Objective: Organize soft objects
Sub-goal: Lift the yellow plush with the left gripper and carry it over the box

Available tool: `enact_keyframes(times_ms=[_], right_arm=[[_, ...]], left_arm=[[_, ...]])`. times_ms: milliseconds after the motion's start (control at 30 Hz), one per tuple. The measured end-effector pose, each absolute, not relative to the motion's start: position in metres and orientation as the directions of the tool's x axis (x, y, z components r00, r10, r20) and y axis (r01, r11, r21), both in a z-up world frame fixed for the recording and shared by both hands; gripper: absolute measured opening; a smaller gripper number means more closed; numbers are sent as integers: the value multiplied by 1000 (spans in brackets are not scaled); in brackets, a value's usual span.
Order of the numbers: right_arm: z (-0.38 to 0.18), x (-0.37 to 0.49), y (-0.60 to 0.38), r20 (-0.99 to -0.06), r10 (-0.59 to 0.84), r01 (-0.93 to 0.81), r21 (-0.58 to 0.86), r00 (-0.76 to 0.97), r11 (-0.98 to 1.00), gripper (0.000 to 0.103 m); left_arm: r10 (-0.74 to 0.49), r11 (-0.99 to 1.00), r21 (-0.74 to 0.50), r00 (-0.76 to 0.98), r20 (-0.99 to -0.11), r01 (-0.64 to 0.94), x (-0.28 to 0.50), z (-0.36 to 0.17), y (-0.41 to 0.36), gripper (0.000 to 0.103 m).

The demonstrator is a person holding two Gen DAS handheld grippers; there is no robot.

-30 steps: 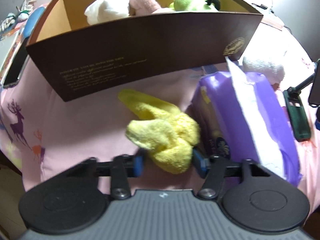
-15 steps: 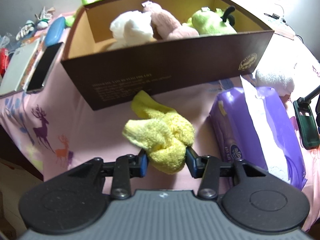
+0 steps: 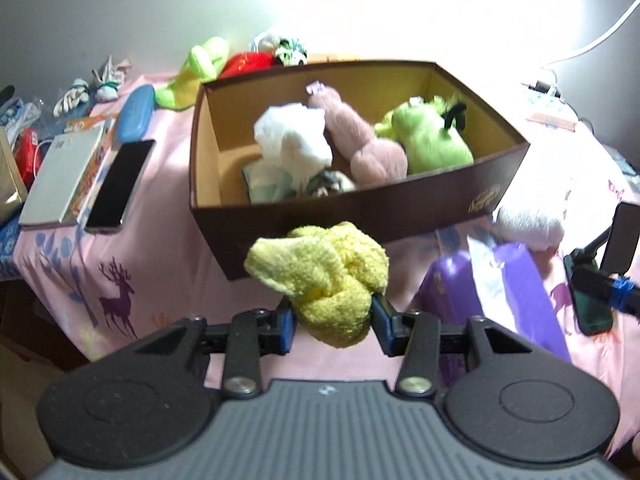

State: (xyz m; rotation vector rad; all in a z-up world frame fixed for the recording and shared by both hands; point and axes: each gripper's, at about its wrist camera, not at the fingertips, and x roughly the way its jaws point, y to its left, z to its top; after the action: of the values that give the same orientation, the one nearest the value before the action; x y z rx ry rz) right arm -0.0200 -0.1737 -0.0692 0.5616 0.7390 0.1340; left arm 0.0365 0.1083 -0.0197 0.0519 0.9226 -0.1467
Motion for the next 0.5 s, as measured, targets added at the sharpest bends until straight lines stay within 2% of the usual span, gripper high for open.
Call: enact_keyframes(times_ms=[267,500], right_arm=[[-71,-22,-180,-606,292,104,532,739,840,46],[-72,-25,-187,-607,282,126,540,743,832,46]], left_arm=[[-142,986,-46,652,-745,162,42,12,110,49],[-98,992,-10,705,-702,128,61,30,116,49]])
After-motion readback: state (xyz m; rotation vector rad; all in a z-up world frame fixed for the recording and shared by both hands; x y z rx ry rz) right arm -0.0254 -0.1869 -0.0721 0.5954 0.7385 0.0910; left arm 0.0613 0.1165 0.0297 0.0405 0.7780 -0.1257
